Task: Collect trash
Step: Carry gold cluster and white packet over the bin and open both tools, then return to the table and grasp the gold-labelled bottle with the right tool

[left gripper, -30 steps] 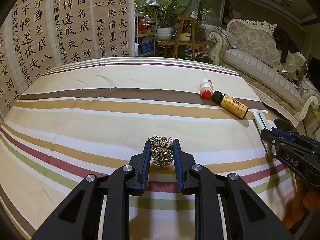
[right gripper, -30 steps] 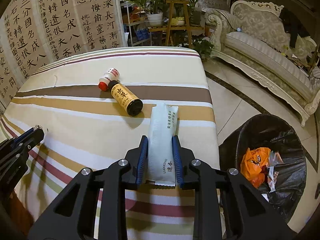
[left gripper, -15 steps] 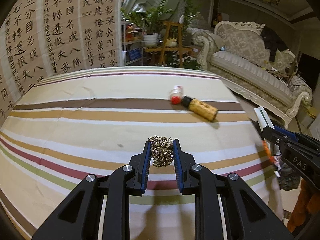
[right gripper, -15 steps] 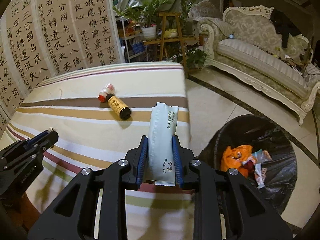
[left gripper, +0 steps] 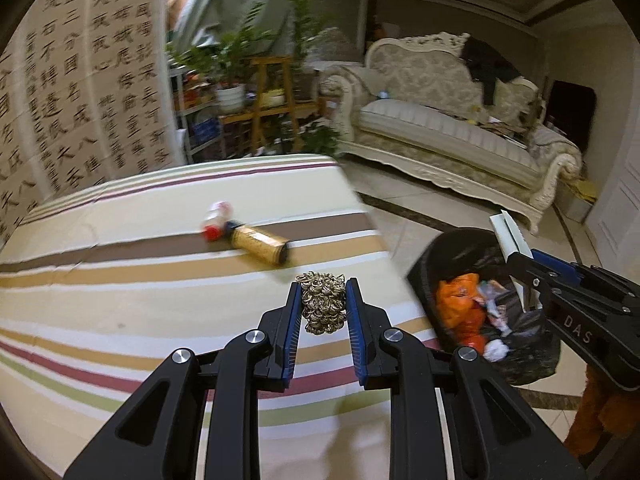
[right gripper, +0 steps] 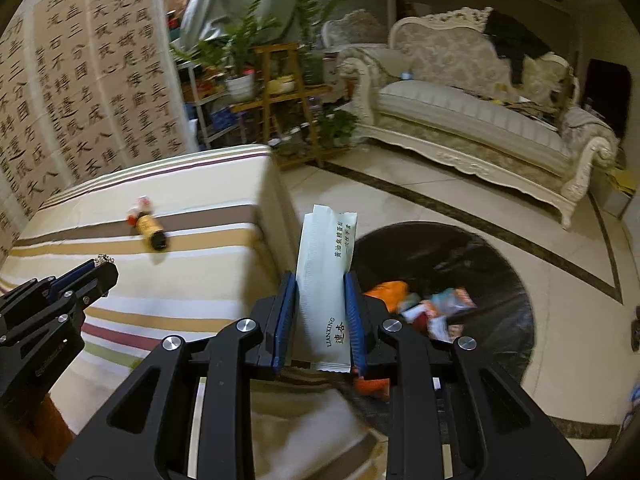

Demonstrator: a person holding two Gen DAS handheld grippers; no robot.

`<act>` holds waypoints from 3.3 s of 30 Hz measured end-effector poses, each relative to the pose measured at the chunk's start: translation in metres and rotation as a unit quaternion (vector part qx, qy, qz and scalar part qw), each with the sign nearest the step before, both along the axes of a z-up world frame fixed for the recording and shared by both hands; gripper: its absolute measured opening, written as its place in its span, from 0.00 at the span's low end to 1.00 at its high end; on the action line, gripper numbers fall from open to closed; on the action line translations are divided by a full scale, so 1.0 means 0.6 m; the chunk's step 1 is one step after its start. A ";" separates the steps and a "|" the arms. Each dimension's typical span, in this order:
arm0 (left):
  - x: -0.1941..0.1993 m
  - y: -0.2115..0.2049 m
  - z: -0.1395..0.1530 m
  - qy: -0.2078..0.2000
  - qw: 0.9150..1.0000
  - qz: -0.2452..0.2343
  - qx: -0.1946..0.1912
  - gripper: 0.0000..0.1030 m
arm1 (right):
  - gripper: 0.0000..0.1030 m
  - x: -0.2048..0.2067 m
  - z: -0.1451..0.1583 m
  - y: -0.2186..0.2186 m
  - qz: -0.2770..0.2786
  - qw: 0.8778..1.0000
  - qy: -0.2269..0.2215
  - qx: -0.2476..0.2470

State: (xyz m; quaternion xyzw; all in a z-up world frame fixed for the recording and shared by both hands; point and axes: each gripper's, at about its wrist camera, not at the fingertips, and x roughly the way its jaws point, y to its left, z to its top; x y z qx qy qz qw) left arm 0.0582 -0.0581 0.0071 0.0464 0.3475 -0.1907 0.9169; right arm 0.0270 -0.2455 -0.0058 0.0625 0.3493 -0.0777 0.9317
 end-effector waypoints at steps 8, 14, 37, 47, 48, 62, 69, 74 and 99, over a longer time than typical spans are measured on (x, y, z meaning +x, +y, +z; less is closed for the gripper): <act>0.001 -0.102 -0.010 -0.001 0.999 -0.050 0.006 0.22 | 0.24 -0.019 -0.017 -0.085 -0.051 0.999 0.001 0.005; 0.002 -0.168 -0.020 -0.003 0.997 -0.079 0.017 0.22 | 0.24 -0.025 -0.035 -0.132 -0.080 0.997 0.004 0.005; 0.027 -0.254 -0.057 0.003 0.996 -0.077 0.037 0.61 | 0.41 -0.025 -0.087 -0.224 -0.138 0.990 0.020 0.033; 0.023 -0.226 -0.040 -0.005 0.998 -0.054 0.036 0.71 | 0.50 -0.031 -0.080 -0.214 -0.137 0.990 0.015 0.030; 0.024 -0.223 -0.038 -0.005 0.998 -0.051 0.036 0.71 | 0.51 -0.031 -0.078 -0.211 -0.137 0.990 0.014 0.029; 0.031 -0.120 -0.022 -0.009 0.999 0.009 0.038 0.76 | 0.56 -0.002 -0.057 -0.133 -0.090 0.996 0.011 0.023; 0.045 -0.033 -0.028 0.001 0.997 0.060 0.039 0.77 | 0.56 0.027 -0.045 -0.067 -0.046 0.999 0.012 0.017; 0.053 0.030 -0.030 0.004 0.995 0.095 0.041 0.77 | 0.56 0.055 -0.037 -0.014 -0.009 1.000 0.011 0.015; 0.096 0.257 -0.043 0.022 0.973 0.225 0.040 0.77 | 0.47 0.240 -0.035 0.266 0.173 0.983 0.052 -0.020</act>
